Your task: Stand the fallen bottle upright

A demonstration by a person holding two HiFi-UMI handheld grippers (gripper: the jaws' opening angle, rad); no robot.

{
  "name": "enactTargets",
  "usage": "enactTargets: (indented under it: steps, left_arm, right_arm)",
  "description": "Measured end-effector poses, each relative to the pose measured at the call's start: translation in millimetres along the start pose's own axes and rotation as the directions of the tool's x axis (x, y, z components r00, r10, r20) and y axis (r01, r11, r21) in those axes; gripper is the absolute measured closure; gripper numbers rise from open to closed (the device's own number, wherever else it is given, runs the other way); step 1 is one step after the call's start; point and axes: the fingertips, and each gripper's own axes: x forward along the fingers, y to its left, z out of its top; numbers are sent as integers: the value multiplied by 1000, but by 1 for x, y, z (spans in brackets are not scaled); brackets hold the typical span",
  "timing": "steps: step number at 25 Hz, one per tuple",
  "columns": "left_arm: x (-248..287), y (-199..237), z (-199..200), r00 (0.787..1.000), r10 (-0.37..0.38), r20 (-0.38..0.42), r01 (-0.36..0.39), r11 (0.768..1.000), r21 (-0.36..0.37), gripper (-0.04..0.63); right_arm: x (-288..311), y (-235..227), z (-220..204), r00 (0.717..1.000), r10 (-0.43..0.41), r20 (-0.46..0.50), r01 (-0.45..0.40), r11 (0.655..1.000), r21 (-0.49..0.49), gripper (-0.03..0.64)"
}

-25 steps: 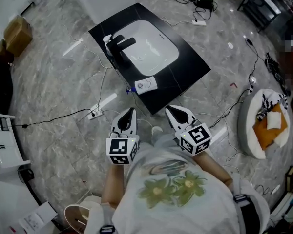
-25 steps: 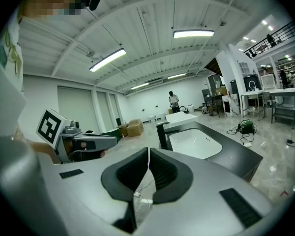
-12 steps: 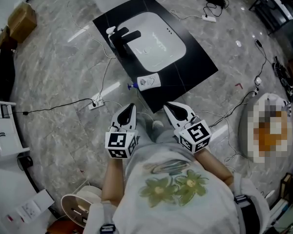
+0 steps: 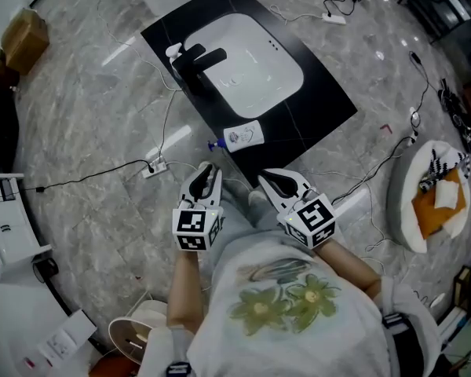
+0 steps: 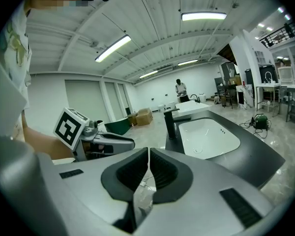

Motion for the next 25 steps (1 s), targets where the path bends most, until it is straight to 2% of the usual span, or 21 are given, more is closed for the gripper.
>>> enactTargets:
  steps: [10, 17, 22, 25]
  left_arm:
    - [42, 49, -20, 996, -38, -79, 41, 998, 41, 424]
    - [77, 71, -45, 976, -95, -198, 125, 981, 150, 357]
    - [98, 85, -51, 975, -142, -171, 175, 964, 198, 342]
    - [112, 93, -59, 965, -184, -187, 219, 957, 191, 325]
  right_arm:
    - [52, -8, -21, 995, 11, -97, -11, 1000, -2, 574]
    - [83, -21, -17, 992, -10, -123, 13, 1000, 21, 574]
    - [104, -34, -18, 989, -48, -140, 55, 998, 44, 574]
    - [115, -44, -21, 985, -78, -153, 88, 994, 60, 574]
